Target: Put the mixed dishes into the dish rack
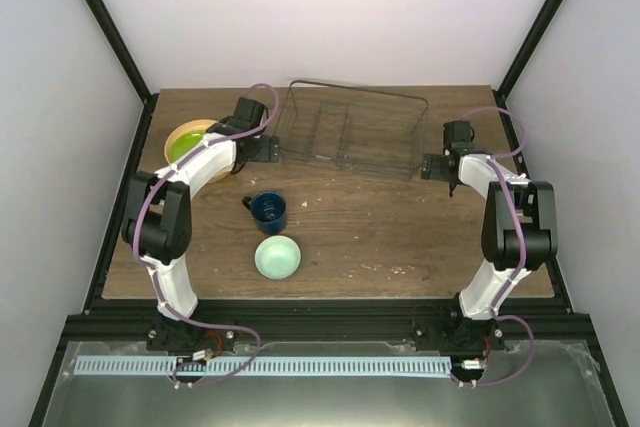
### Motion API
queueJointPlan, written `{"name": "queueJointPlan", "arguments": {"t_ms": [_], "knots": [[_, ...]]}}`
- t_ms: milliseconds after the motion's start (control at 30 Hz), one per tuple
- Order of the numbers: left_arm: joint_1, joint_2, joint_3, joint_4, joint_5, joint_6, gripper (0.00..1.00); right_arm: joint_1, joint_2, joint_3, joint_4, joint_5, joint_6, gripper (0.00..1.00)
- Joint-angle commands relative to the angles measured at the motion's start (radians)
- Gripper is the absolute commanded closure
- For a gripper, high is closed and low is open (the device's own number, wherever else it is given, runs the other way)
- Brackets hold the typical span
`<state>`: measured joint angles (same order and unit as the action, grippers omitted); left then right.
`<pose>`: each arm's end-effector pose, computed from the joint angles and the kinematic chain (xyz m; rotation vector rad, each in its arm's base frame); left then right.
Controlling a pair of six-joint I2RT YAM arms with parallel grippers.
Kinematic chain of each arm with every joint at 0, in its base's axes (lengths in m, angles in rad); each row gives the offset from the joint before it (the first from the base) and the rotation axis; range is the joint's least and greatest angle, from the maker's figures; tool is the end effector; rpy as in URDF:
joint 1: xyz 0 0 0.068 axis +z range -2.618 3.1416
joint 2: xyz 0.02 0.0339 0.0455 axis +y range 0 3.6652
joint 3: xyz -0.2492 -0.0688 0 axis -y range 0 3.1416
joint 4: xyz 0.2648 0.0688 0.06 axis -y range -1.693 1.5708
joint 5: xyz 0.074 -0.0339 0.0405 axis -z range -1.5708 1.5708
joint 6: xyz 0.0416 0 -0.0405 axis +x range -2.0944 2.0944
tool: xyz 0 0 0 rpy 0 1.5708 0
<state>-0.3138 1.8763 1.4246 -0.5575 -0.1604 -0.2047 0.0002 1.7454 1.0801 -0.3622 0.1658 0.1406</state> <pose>0.4022 -0.1235 0.1922 0.0803 2.5587 0.0096 0.3681 -0.0068 0.1442 0.2409 2.5735 -0.1636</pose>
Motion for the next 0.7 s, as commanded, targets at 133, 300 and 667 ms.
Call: {"name": "queueJointPlan", "arguments": {"t_ms": [133, 300, 667], "knots": [[-0.047, -0.111, 0.136, -0.051, 0.03, 0.029, 0.0, -0.03, -0.112, 0.02, -0.075, 0.076, 0.048, 0.0], [-0.085, -0.017, 0.349, -0.112, 0.096, 0.071, 0.0, -0.072, -0.142, 0.025, -0.102, 0.113, 0.05, 0.0], [-0.178, 0.324, 0.711, -0.173, 0.167, 0.119, 0.0, -0.091, -0.222, 0.031, -0.113, 0.081, 0.063, 0.0]]}}
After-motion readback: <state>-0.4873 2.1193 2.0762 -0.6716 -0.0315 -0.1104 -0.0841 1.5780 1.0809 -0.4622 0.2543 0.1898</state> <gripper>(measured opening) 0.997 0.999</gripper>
